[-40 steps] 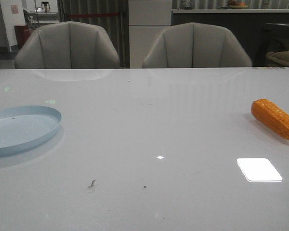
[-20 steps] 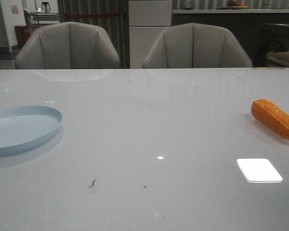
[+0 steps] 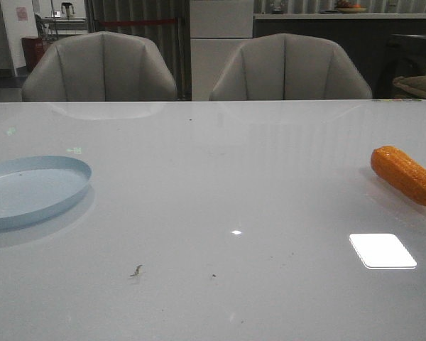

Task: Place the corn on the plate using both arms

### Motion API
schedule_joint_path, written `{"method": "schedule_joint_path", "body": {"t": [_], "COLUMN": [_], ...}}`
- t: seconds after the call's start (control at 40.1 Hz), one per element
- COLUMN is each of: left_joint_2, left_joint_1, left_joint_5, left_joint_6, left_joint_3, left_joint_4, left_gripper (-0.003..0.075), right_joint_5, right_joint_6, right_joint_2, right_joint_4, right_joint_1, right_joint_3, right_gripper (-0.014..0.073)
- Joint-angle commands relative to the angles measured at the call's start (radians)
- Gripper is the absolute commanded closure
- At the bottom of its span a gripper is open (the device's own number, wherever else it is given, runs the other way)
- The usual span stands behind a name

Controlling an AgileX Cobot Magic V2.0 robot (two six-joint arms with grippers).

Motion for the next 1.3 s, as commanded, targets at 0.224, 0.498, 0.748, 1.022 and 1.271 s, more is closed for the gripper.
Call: {"method": "schedule_joint_path", "body": {"t": [0.224,0.498,0.748,1.022,1.271], "left_joint_2": [0.219,0.531,0.771,0.895,0.904], "left_joint_1": [0.052,0.141,0.112,0.110,0.110], "left_joint_5": [0.116,0.304,0.419,0.444,0.439], "left_joint_6": [-0.005,-0.005,-0.005,-0.005,-0.005], "left_joint_3": [-0.141,-0.378,-0.531,-0.604,-0.604], "left_joint_4": [-0.183,-0.183,-0.183,-0.183,-0.183], "left_gripper": [0.0260,0.0260,0.0260,0.0260,0.0481], "right_joint_5": [-0.067,-0.066,-0.061,-0.012,0.000], "right_joint_6": [-0.010,-0.010,-0.010,-0.010,-0.010], "right_joint_2": [0.112,0.119,0.119,0.119,0.119], "right_joint_4": [0.024,0.029,0.029,0.029,0.029], "right_joint_1": [0.001,0.001,0.001,0.001,0.001], "right_joint_3": [-0.037,-0.037,-0.037,-0.037,-0.037], "right_gripper": [0.0085,0.0085,0.0085,0.0085,0.0085]}}
